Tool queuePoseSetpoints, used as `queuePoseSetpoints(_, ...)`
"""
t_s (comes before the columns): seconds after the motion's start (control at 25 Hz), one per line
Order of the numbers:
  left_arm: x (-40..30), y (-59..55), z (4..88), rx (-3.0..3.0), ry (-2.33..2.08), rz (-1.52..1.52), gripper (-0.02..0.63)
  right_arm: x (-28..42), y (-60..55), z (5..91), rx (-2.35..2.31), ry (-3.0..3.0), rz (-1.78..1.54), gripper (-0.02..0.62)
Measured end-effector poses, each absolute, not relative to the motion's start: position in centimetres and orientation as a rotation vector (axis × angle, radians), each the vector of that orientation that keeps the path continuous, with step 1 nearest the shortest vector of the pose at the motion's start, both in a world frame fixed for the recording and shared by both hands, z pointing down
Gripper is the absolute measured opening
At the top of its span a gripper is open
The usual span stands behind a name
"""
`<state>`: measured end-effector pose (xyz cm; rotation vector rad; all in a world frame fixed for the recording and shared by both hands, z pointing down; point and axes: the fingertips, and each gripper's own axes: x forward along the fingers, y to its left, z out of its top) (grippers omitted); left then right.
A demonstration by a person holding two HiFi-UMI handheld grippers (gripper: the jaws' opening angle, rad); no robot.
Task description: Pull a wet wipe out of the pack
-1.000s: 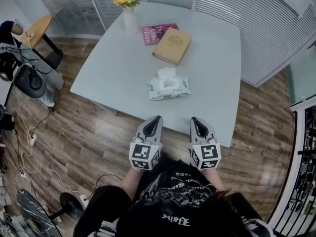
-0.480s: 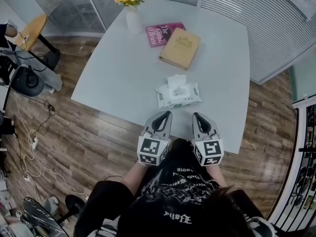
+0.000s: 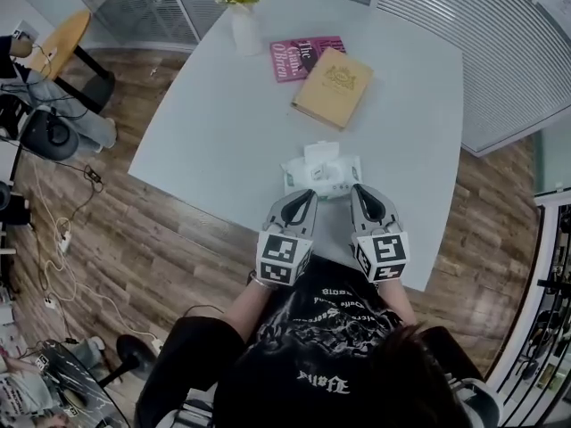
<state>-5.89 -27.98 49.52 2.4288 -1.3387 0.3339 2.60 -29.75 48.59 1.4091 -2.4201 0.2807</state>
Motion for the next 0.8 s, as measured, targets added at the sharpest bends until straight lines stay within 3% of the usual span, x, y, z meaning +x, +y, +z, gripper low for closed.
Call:
queuePoseSetpoints(0.36, -4.7, -30.4, 52.1, 2.352, -1.338, 0.47, 0.013, 3.3, -33.4, 48.1, 1.368, -2.45, 0.263, -0.002)
queuePoseSetpoints(0.52, -3.7, -31.4, 53.8, 2.354, -1.321, 0.563, 0.123, 3.3, -34.1, 48.3, 1.348, -2.455, 0.264, -0.002)
queuePoseSetpoints(0.8, -2.9, -33.5, 56.2, 2.333, -1.39, 0.749, 0.138, 3.7, -34.1, 48.8, 1.318, -2.449, 0.266, -0.002)
